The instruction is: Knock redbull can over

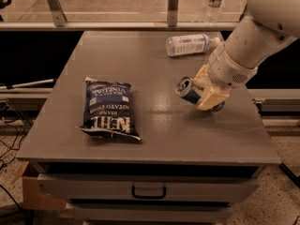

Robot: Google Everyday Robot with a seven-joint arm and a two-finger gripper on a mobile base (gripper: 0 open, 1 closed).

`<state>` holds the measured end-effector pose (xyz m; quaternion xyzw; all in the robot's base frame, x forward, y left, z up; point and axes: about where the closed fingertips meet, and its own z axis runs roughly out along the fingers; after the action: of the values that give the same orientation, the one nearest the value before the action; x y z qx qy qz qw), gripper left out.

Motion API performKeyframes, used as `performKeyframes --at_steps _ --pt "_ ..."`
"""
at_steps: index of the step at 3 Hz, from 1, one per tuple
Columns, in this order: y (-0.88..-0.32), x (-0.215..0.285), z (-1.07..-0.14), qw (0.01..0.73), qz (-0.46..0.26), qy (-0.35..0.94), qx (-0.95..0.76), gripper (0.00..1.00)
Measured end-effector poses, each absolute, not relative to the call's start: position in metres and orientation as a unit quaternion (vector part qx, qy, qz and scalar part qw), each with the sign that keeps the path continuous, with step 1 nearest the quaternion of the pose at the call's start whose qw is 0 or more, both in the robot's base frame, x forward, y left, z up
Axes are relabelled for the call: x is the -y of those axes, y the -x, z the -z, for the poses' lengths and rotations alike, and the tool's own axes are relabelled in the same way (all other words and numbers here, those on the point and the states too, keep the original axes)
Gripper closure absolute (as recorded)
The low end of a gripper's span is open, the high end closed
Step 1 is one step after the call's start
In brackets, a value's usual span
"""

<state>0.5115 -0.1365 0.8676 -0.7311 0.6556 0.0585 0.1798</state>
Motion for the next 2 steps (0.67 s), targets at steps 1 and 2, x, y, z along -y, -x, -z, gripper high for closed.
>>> performKeyframes --at_steps 1,2 --pt "-0.5091 0.1367 -0.8612 0.131 -0.003 0.745 -0.654 1.0" --pt "-0.5057 0.132 -0.8531 0.085 0.045 0.761 -0.642 1.0"
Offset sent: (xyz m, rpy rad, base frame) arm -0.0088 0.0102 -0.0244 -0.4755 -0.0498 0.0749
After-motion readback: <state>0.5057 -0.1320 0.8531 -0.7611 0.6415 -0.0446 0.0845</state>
